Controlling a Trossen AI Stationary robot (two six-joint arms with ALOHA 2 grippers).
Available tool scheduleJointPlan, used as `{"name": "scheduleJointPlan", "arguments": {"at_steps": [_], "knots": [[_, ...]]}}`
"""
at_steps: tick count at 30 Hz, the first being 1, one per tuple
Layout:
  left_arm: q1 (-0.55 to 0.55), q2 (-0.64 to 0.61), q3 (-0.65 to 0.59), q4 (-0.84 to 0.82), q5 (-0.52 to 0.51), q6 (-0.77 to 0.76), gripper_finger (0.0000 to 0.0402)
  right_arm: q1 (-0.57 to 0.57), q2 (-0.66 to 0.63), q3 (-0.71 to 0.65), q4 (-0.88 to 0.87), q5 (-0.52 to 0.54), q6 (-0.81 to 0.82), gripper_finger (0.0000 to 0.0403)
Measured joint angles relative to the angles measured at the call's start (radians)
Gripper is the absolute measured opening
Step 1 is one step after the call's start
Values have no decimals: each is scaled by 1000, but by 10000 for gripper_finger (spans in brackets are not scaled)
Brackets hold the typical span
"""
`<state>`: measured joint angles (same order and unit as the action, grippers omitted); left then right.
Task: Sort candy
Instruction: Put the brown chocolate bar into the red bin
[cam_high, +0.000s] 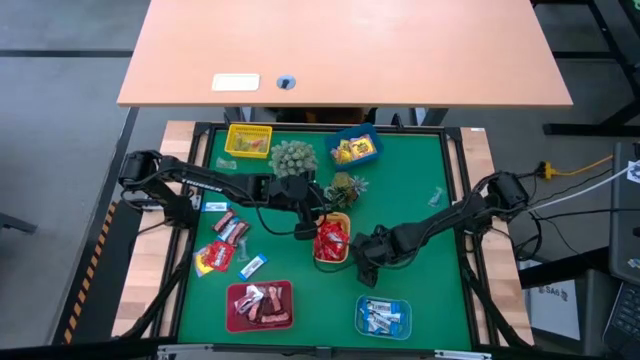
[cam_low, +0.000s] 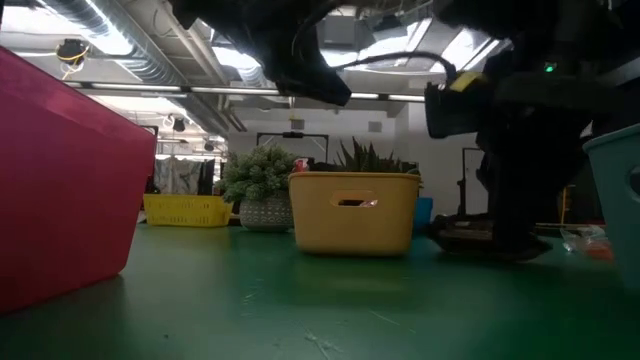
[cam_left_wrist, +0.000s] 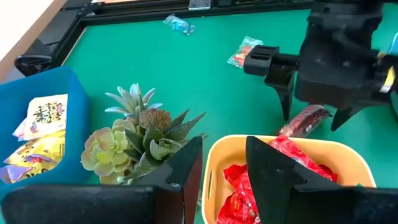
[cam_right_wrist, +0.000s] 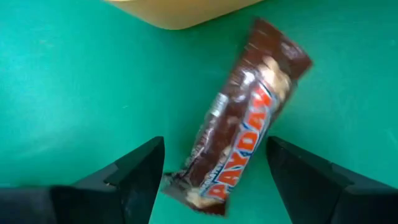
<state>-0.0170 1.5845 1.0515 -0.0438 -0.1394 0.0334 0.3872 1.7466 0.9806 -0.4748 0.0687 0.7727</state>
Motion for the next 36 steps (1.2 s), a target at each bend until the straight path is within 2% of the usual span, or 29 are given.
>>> {"name": "scheduleJointPlan", "arguments": {"at_steps": [11,14,21,26,30,36], "knots": [[0,0,0,-1,0,-3,112,-1,19,2,-5,20,-6,275],[0,0,0,-1,0,-3,112,-1,19,2,-10,20,-6,252],[-5,0,0,0,0,-5,112,-1,19,1,-24,26,-6,166],[-34,0,0,0,0,-5,112,-2,5,-1,-32,19,-4,119],[-58,0,0,0,0,-4,112,-2,-11,-2,-30,-24,-3,99],[-93,0,0,0,0,-4,112,-1,-14,-2,-25,-130,-3,91]]}}
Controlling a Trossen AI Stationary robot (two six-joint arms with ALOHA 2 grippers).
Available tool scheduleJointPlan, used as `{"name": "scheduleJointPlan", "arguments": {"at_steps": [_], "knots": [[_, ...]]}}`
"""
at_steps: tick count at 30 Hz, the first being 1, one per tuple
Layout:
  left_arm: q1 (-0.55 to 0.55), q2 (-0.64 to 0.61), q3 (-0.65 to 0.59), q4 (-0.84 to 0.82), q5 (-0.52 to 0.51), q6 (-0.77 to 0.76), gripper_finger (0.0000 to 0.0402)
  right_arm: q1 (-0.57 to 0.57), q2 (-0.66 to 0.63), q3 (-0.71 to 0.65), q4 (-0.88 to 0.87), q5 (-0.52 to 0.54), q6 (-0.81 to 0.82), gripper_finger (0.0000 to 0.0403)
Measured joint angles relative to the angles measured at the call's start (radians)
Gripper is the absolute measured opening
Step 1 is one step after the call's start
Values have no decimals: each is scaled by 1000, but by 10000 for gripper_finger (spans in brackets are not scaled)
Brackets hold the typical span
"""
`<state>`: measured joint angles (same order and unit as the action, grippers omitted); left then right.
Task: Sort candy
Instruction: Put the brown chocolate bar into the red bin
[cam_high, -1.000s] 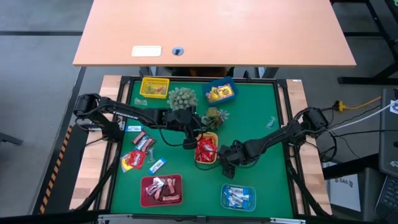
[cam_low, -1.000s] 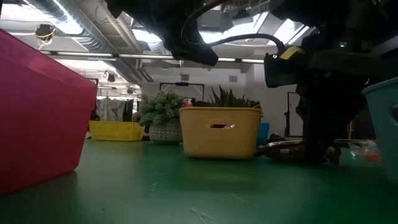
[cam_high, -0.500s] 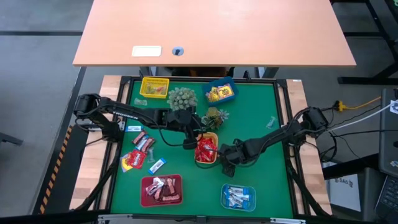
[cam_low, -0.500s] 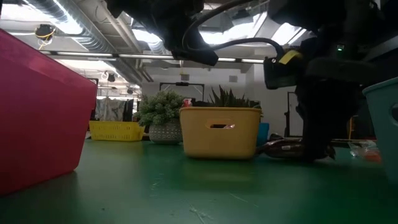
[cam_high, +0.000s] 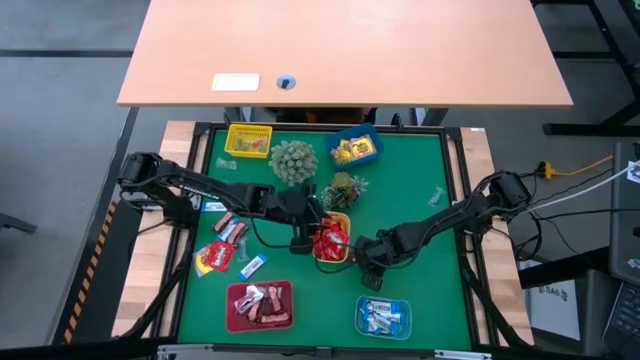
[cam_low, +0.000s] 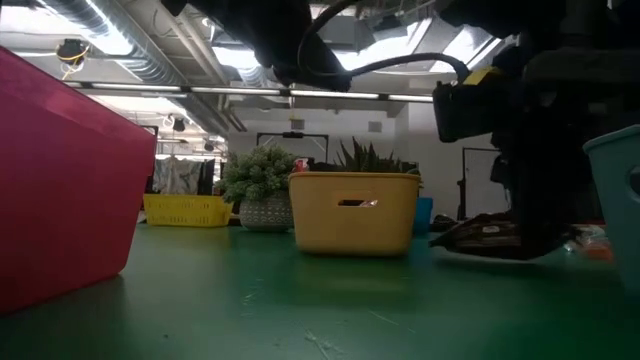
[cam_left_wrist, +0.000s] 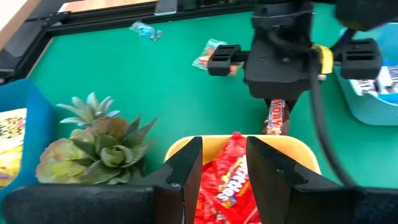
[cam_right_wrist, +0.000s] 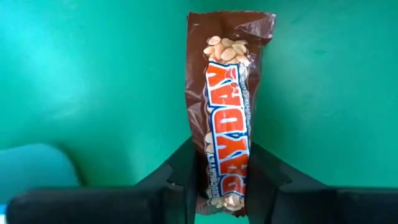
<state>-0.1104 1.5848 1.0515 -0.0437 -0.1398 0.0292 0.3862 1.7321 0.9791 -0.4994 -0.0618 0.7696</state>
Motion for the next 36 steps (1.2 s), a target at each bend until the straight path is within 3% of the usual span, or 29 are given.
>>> {"name": "scheduleJointPlan", "arguments": {"at_steps": [8,24,36], "knots": [[-45,0,0,0,0,0,112,0,-23,0,-2,-70,-1,90],[-175,0,0,-9,0,-60,123,0,-242,1,-5,-14,-20,90],[-201,0,0,131,0,-71,174,0,-246,1,344,0,-124,90]]}}
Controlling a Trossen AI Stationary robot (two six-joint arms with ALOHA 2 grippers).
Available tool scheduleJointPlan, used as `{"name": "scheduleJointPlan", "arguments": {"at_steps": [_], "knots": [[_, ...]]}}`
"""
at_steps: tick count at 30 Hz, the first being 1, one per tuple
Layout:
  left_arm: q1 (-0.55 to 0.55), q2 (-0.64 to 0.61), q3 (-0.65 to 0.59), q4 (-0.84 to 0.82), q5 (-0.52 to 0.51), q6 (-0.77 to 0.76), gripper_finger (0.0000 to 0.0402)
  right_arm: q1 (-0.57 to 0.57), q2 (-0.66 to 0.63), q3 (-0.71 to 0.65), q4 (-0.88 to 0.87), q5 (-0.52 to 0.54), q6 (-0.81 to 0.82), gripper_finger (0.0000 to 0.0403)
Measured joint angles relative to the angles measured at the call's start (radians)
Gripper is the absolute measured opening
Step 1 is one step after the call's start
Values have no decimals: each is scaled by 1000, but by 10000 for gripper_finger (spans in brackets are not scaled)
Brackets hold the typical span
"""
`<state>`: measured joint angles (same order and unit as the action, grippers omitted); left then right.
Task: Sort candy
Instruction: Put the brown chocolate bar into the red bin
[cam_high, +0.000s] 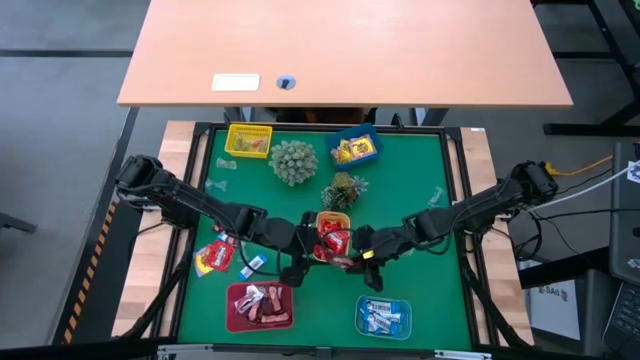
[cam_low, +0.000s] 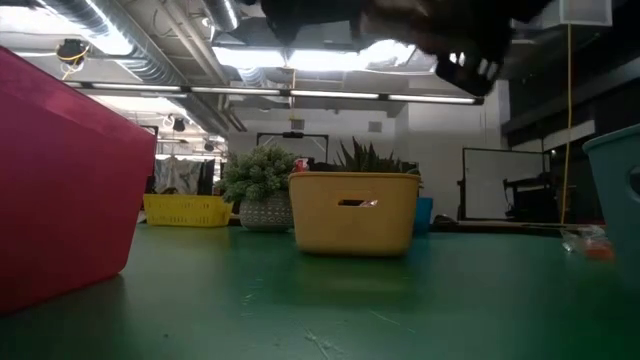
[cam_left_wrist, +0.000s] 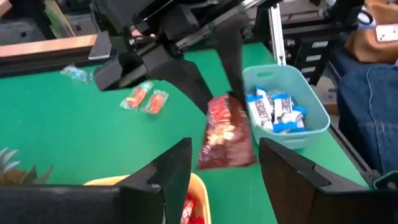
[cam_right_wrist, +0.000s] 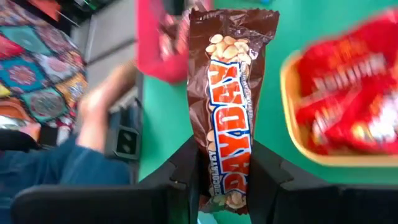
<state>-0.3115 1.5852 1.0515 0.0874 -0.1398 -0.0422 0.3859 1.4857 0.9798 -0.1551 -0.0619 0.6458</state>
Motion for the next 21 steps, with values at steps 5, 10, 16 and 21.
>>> {"name": "scheduleJointPlan", "arguments": {"at_steps": [5,10,16,21], "knots": [[0,0,0,38,35,0,175,0,0,0,68,28,-56,90],[1,0,0,42,38,0,175,0,0,0,97,42,-89,90],[2,0,0,42,37,0,175,0,0,0,107,62,-105,90],[2,0,0,42,35,0,164,0,0,0,110,80,-122,90]]}}
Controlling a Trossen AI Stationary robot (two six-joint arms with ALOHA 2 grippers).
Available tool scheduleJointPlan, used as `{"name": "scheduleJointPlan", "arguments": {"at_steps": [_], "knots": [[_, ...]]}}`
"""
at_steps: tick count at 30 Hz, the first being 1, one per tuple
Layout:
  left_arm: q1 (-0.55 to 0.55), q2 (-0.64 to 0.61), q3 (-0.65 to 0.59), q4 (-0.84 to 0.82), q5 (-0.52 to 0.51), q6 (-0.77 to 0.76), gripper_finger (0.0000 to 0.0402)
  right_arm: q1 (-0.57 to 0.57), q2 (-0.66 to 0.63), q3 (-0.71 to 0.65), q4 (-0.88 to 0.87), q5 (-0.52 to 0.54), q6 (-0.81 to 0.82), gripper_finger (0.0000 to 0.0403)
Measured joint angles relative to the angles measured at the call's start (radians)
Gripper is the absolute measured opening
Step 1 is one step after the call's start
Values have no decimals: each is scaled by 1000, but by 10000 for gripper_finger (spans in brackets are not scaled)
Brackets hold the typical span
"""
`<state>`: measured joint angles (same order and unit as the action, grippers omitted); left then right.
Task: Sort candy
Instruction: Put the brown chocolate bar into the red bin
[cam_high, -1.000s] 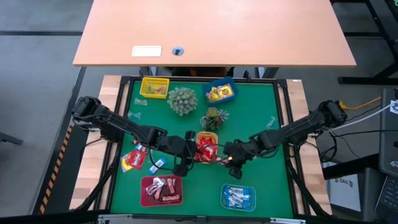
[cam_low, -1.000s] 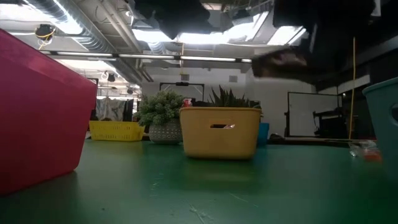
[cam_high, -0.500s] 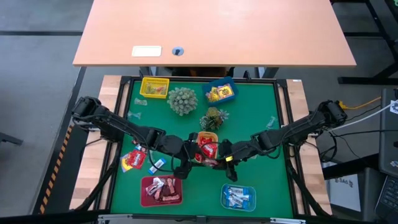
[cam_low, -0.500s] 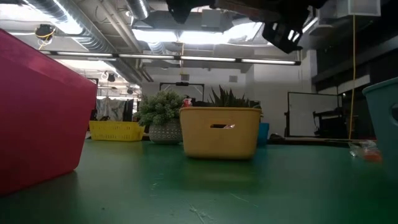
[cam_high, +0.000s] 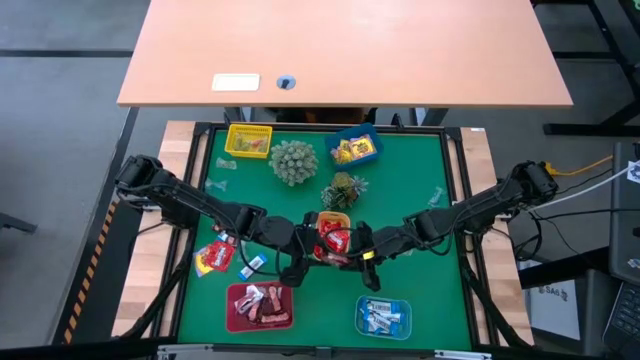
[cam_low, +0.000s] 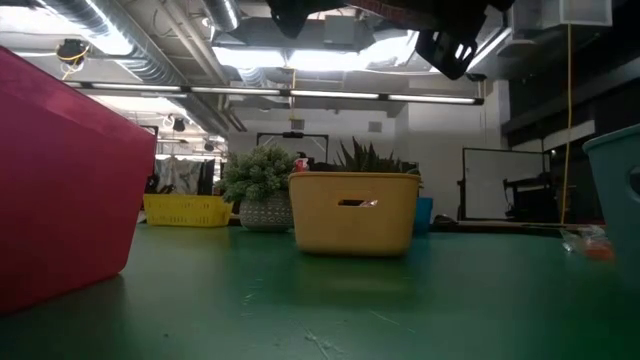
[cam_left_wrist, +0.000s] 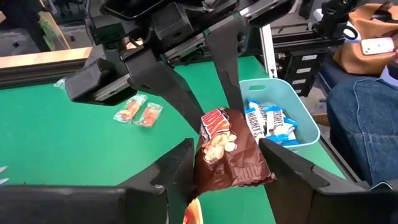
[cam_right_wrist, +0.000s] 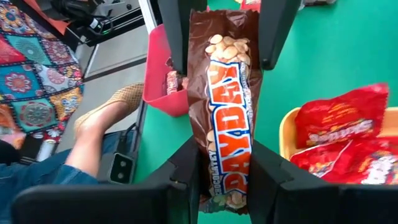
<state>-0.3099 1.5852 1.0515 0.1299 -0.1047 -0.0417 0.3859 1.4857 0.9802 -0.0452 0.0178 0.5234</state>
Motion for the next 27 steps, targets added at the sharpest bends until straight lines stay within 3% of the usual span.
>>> {"name": "scheduleJointPlan", "arguments": {"at_steps": [15,27], "knots": [[2,0,0,0,-7,1,79,0,0,0,1,19,-35,90],[3,0,0,-1,-8,1,67,0,0,0,0,19,-32,90]]}}
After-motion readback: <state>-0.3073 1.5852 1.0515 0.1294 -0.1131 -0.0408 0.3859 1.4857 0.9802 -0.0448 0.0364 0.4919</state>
